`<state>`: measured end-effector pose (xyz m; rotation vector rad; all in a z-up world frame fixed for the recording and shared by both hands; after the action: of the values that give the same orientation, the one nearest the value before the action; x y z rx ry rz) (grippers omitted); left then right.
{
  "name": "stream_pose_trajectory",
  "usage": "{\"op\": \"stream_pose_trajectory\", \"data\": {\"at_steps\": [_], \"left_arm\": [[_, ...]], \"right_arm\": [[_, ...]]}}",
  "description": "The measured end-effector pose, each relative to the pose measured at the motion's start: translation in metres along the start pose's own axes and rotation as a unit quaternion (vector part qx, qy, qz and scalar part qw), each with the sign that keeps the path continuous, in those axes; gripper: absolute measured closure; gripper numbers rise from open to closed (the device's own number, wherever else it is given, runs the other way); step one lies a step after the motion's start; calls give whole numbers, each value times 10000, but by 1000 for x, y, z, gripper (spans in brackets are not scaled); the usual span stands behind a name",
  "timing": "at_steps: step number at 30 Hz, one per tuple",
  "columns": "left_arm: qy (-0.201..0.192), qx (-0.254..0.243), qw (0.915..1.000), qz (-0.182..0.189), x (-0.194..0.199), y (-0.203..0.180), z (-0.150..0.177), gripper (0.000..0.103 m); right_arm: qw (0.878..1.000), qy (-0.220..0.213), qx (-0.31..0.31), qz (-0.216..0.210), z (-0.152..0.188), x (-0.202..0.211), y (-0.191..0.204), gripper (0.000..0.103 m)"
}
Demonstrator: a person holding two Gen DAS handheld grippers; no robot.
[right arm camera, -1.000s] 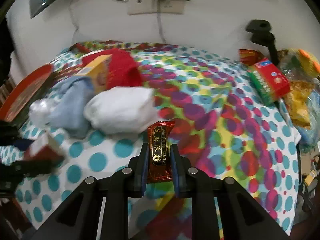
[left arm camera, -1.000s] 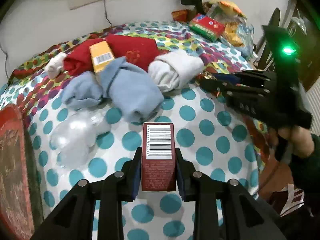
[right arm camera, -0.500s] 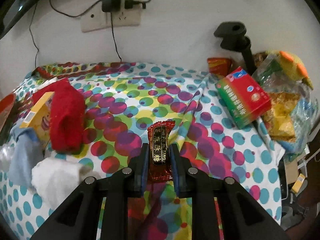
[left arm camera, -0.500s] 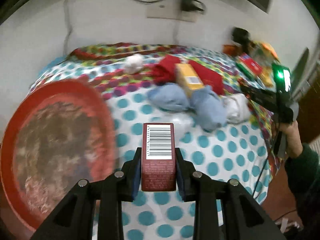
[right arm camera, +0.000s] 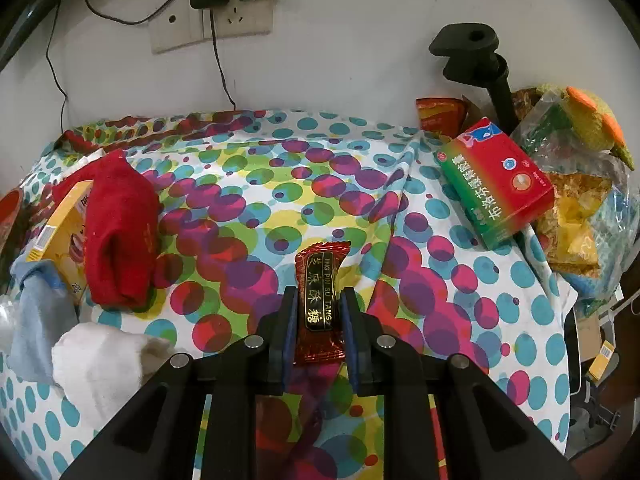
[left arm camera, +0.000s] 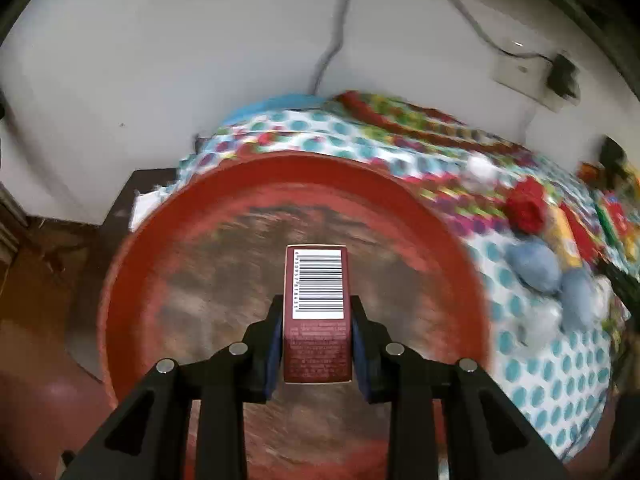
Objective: Organize objects
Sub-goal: 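Carry the red box to the red tray and open the left tool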
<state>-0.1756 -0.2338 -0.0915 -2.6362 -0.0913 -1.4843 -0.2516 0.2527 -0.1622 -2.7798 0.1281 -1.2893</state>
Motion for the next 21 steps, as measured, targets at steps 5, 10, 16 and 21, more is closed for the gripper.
{"op": "stream_pose_trajectory", "data": {"at_steps": [5, 10, 16, 21], "left_arm": [[304, 276, 9990, -182, -28, 47, -18, 73], [448, 299, 9979, -349, -57, 72, -27, 73], [562, 305, 9965, -531, -72, 88, -28, 73], [660, 467, 9945, -668, -69, 98, -23, 65]], "right_arm": [[10000, 67, 24, 56, 0, -3, 1, 83], [9998, 79, 119, 159, 0, -2, 2, 83], [9997, 88, 152, 194, -1, -2, 2, 83], [9996, 89, 163, 202, -1, -2, 3, 82]]}}
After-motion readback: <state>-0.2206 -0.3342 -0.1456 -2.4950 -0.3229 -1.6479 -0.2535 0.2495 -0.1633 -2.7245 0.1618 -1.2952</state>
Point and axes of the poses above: each gripper's, at about its wrist camera, not at the fingertips, and x roughly against the way its jaws point, y to its left, z to its underside, the point moved 6 cm from there along -x, roughly the way its jaws point, and after that the axes turned 4 degrees about z, right-handed, at the moved point
